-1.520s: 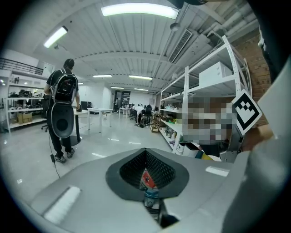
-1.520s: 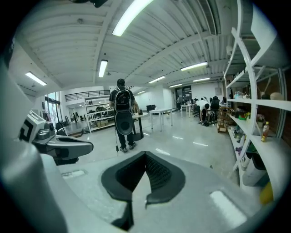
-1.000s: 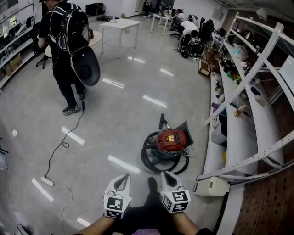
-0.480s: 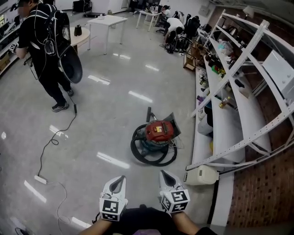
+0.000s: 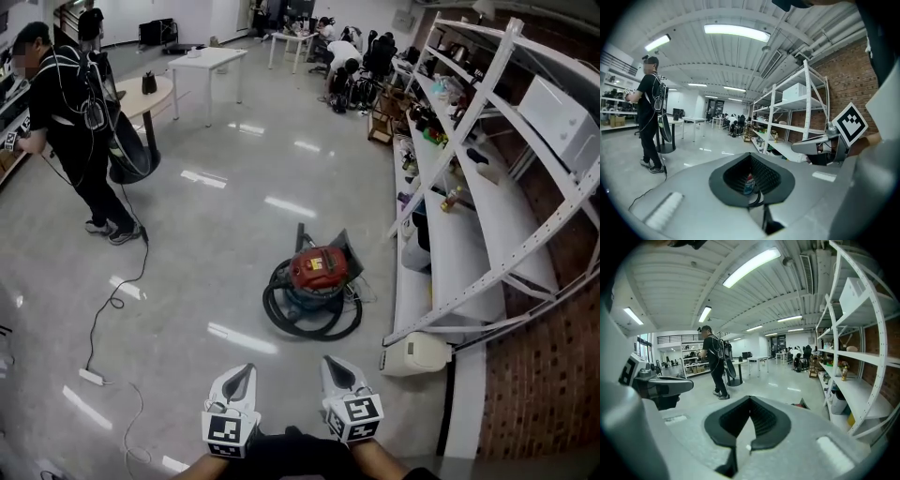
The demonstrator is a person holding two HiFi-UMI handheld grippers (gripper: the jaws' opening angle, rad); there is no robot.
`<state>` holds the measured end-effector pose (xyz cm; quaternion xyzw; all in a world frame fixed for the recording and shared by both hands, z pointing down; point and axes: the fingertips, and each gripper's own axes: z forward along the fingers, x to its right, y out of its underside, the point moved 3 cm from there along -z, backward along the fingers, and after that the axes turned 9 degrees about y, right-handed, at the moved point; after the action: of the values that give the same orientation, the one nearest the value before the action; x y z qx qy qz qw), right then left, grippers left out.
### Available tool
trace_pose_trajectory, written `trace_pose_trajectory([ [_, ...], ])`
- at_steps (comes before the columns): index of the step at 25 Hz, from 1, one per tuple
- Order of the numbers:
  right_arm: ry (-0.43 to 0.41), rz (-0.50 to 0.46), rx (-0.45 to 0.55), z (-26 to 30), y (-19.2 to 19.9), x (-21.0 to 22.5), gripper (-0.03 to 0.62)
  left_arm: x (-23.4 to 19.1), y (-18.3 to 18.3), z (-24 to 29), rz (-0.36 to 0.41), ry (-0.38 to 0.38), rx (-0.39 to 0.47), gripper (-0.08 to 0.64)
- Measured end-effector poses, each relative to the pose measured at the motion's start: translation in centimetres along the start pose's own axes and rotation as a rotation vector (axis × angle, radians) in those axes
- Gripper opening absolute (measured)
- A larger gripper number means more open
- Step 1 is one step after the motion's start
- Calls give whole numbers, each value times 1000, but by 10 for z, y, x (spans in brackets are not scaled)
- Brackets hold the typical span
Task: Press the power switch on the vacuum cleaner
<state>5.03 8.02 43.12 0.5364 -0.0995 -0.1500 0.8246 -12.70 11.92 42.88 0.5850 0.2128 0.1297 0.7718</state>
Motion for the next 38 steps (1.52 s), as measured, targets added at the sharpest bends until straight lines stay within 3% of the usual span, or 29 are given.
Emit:
trace_pose_trajectory([
  [12, -117, -42, 17, -56, 32, 32, -8, 90, 34, -8, -14, -88, -19, 15],
  [19, -118, -74, 60, -87, 38, 46, -8, 104, 35, -14, -16, -151, 25, 15],
  [38, -122, -55, 78, -117, 42, 60, -9, 134, 28, -20, 19, -140, 35, 15],
])
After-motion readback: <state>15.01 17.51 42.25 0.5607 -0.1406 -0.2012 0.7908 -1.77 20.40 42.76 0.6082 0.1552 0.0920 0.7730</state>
